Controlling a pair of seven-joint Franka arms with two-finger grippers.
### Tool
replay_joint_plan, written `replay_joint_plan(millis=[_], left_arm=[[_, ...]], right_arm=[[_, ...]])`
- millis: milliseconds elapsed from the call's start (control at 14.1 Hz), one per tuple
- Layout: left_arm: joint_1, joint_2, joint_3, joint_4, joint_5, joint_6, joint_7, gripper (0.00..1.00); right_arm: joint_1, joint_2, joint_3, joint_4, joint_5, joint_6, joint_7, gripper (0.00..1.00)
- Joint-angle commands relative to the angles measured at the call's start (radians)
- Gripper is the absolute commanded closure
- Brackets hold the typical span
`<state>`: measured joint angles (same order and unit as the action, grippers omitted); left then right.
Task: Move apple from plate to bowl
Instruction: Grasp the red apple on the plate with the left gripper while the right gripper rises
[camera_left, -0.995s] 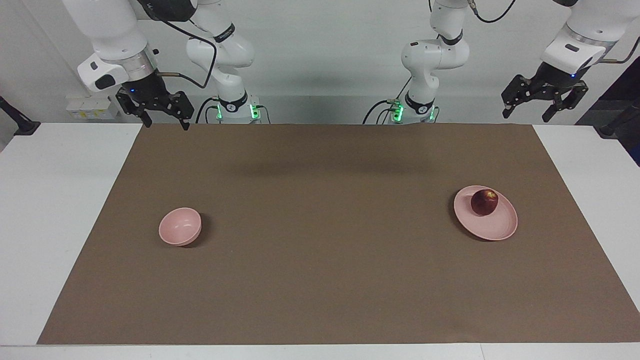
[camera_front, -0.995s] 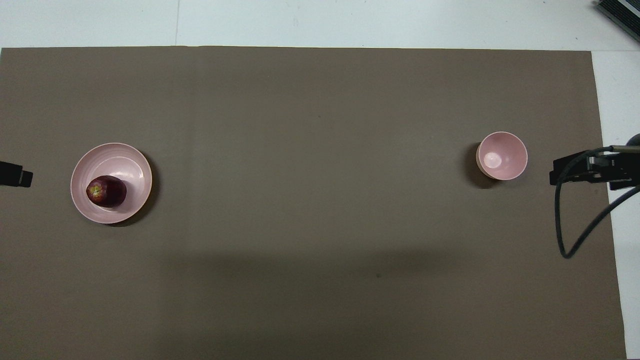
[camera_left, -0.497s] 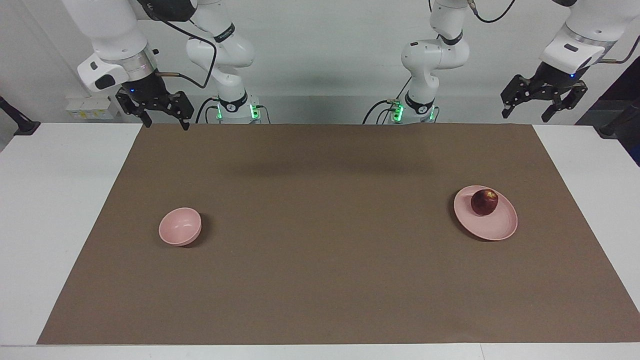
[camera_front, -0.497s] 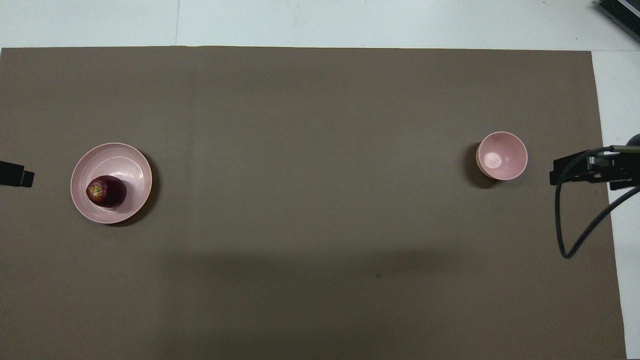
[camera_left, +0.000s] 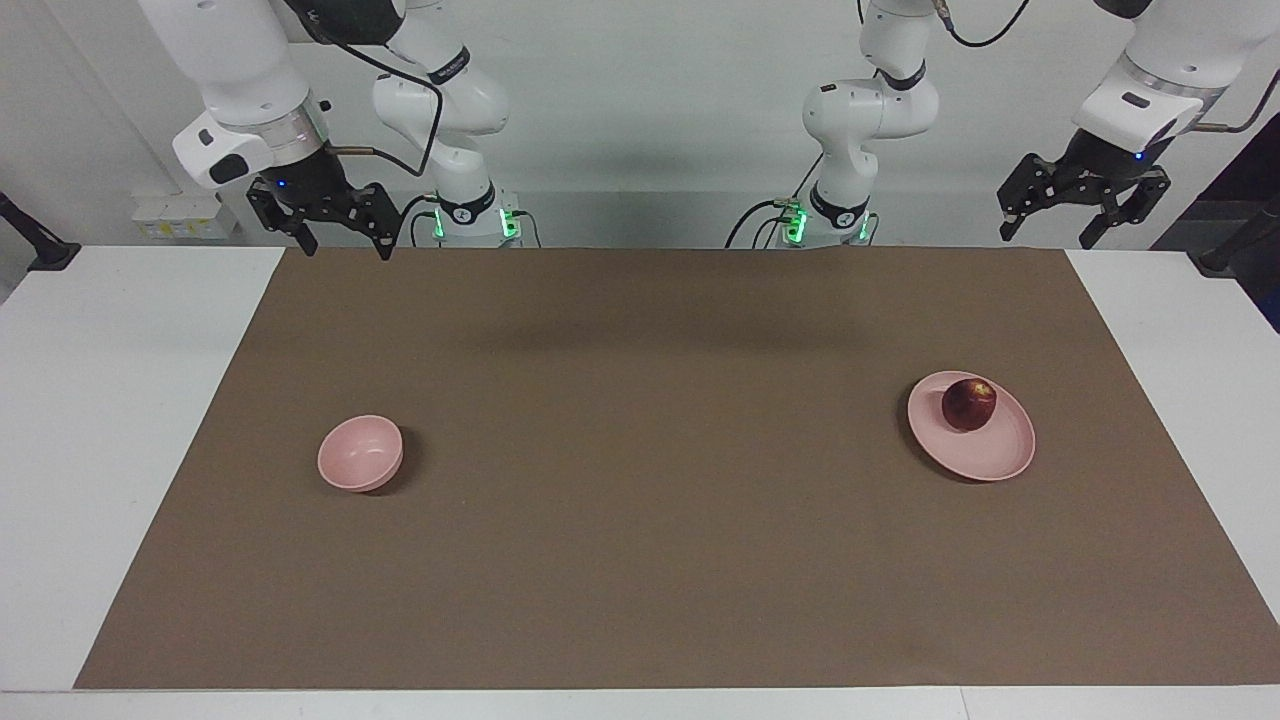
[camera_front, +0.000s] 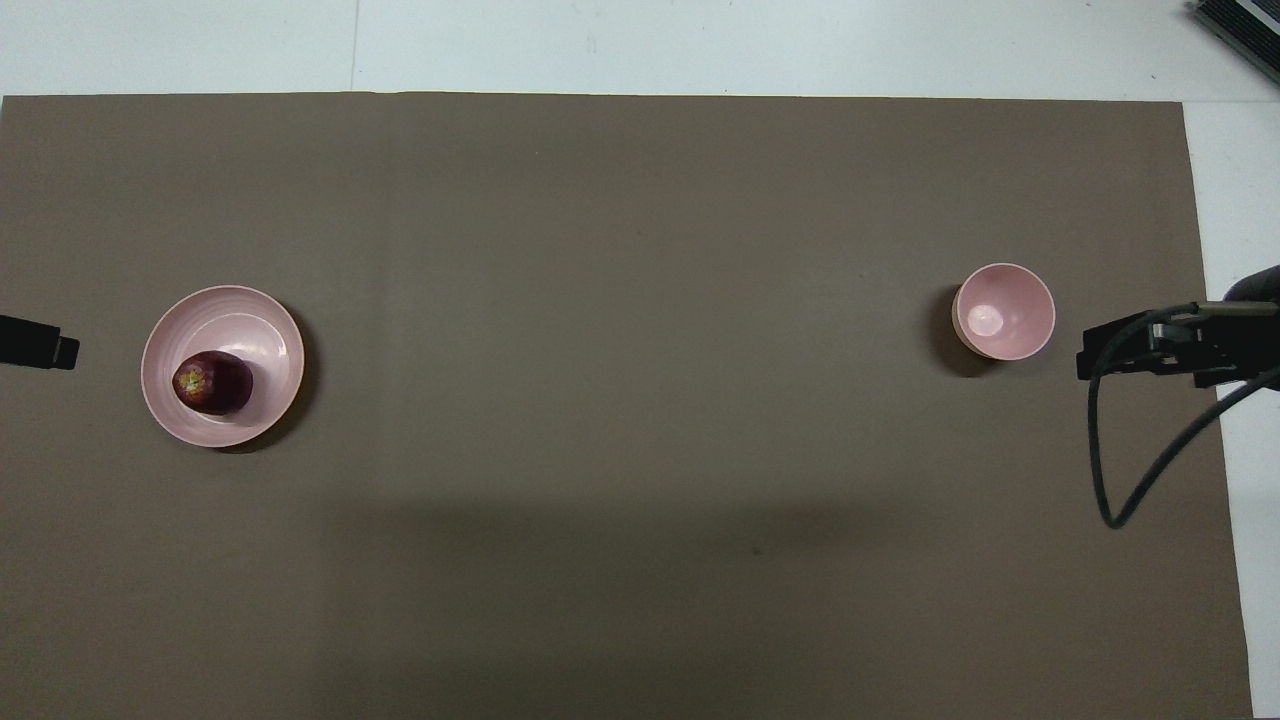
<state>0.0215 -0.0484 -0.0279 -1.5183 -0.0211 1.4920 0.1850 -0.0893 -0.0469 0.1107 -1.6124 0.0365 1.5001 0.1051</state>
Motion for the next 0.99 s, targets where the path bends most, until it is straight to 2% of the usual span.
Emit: replay_joint_plan(millis=[0,355,497,924], left_arm=[[0.012,-0.010,-0.003,-0.060,-0.002,0.066,0.013,0.00],[0.017,-0.010,-0.003,-0.202,-0.002,0.193,0.048,0.00],[0.020,-0.010,0.002,-0.261,-0.002,0.258,0.053,0.00],[0.046,-0.013,0.005,-0.459,-0.003,0.468,0.106,0.00]], right_arm=[[0.005,-0.018,0.004,-0.063,0.036,0.061,0.042,0.00],[0.065,0.028,0.010,-0.073,0.077,0.123,0.324,0.00],[0.071,0.032,0.009,-0.073,0.144,0.129,0.425,0.00],[0.069,0.042,0.009,-0.077,0.180,0.115,0.571,0.00]])
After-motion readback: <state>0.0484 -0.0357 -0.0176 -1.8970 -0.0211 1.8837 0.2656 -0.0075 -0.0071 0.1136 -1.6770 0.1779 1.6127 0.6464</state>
